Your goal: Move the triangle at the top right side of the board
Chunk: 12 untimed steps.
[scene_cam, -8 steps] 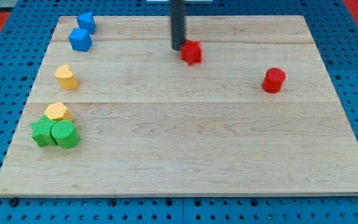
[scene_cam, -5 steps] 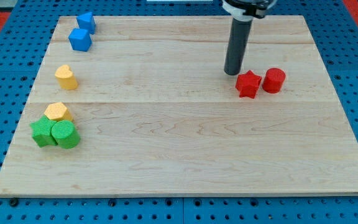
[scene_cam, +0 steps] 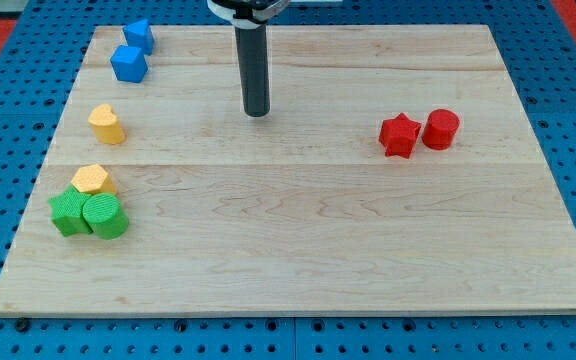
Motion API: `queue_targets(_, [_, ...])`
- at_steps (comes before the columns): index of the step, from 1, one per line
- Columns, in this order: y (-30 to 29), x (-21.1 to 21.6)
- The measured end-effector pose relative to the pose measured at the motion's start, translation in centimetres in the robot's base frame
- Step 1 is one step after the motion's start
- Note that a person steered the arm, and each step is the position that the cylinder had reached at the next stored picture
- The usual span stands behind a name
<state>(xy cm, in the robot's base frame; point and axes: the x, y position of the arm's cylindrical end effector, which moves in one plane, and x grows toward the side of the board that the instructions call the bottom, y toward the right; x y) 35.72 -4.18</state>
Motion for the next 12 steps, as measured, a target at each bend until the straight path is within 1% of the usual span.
queue_targets(1, [0.0, -0.1])
queue_targets(3, [-3.0, -0.5])
queue_targets(5, [-2.0, -1.6])
queue_targets(8, [-2.5, -1.3])
queue_targets(10, [-14.8, -1.3])
queue_targets(11, [-17.0, -2.9])
queue_targets(12, [-19.6, -6.7])
